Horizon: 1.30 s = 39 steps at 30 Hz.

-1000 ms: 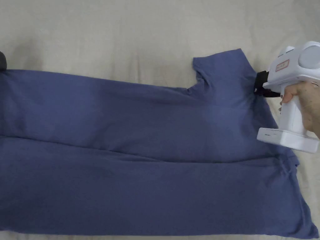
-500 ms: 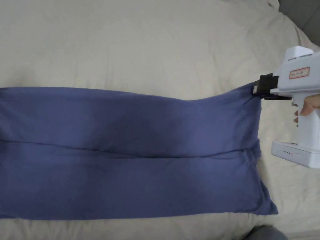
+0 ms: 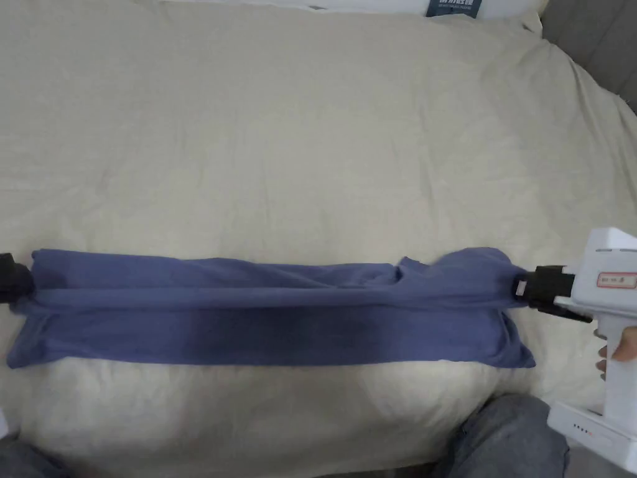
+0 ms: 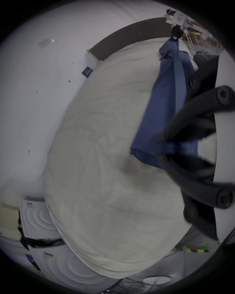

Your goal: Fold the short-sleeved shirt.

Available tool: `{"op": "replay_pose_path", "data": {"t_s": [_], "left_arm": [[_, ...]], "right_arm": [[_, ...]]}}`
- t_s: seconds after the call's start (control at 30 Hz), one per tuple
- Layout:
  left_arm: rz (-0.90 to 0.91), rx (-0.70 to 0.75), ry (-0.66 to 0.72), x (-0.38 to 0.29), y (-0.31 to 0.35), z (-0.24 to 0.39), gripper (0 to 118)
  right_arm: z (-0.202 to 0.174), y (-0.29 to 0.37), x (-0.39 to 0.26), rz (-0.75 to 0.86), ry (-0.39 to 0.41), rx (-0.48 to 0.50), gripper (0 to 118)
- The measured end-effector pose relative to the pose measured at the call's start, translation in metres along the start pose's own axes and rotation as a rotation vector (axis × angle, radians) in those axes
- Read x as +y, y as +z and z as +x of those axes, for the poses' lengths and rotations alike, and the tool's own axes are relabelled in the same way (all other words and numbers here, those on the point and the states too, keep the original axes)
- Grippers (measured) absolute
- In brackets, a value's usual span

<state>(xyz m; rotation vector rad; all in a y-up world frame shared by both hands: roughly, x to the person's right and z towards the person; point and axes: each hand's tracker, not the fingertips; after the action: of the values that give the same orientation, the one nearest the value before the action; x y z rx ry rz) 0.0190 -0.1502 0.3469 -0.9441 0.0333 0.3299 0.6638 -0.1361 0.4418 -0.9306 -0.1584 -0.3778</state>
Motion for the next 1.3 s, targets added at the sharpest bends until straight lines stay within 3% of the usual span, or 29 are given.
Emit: {"op": "replay_pose_path", "data": {"t_s": [0.03,0.07,0.1,0.13,0.17,0.2,0.37,0.6,0.67,0.7,0.73,0.77,0.8,0.83,0.87,0.97,1.03,1.3], "left_arm": [[-0.008,0.018,0.018,-0.007,-0.001,-0.003,35],[-0.007,0.019,0.019,-0.011,-0.002,-0.007,64],[-0.002,0.017,0.014,-0.013,0.001,-0.010,95],[0.007,0.024,0.012,-0.013,0.007,-0.009,111],[0.045,0.029,-0.004,-0.008,0.017,-0.008,118],[0.114,0.034,-0.020,-0.002,0.028,-0.005,118],[0.476,0.043,-0.131,0.027,0.091,0.035,118],[0.832,0.077,-0.358,0.008,0.122,0.113,118],[0.841,0.058,-0.381,-0.002,0.120,0.127,109],[0.846,0.043,-0.406,-0.007,0.119,0.133,94],[0.852,0.030,-0.427,-0.012,0.119,0.139,78],[0.844,0.017,-0.446,-0.015,0.119,0.144,55],[0.837,0.018,-0.450,-0.015,0.116,0.147,23],[0.833,0.015,-0.456,-0.017,0.115,0.151,8],[0.828,0.010,-0.455,-0.019,0.114,0.153,1],[0.810,-0.022,-0.445,-0.020,0.113,0.155,0],[0.790,-0.027,-0.462,-0.021,0.112,0.155,0],[0.649,-0.080,-0.372,-0.001,0.098,0.132,2]], "right_arm": [[0.001,0.003,-0.005,-0.013,-0.002,-0.031,13],[-0.001,0.006,-0.007,-0.009,0.013,-0.070,27],[-0.001,0.013,-0.008,0.011,0.057,-0.087,52],[0.000,0.021,-0.006,0.021,0.089,-0.096,72],[-0.001,0.032,-0.002,0.051,0.117,-0.113,86],[-0.007,0.043,0.004,0.103,0.150,-0.135,97],[-0.041,0.102,0.028,0.401,0.250,-0.122,116],[-0.102,0.124,0.012,0.713,0.321,-0.020,118],[-0.114,0.119,0.004,0.733,0.348,-0.034,118],[-0.119,0.117,0.001,0.738,0.368,-0.044,118],[-0.125,0.113,-0.002,0.738,0.376,-0.049,109],[-0.129,0.111,-0.005,0.737,0.377,-0.045,92],[-0.130,0.110,-0.008,0.743,0.378,-0.032,68],[-0.131,0.109,-0.010,0.750,0.377,-0.010,34],[-0.133,0.105,-0.009,0.744,0.373,0.001,15],[-0.134,0.100,-0.011,0.742,0.358,0.007,11],[-0.134,0.097,-0.008,0.708,0.337,0.018,2],[-0.139,0.089,-0.002,0.661,0.320,0.038,1]]}}
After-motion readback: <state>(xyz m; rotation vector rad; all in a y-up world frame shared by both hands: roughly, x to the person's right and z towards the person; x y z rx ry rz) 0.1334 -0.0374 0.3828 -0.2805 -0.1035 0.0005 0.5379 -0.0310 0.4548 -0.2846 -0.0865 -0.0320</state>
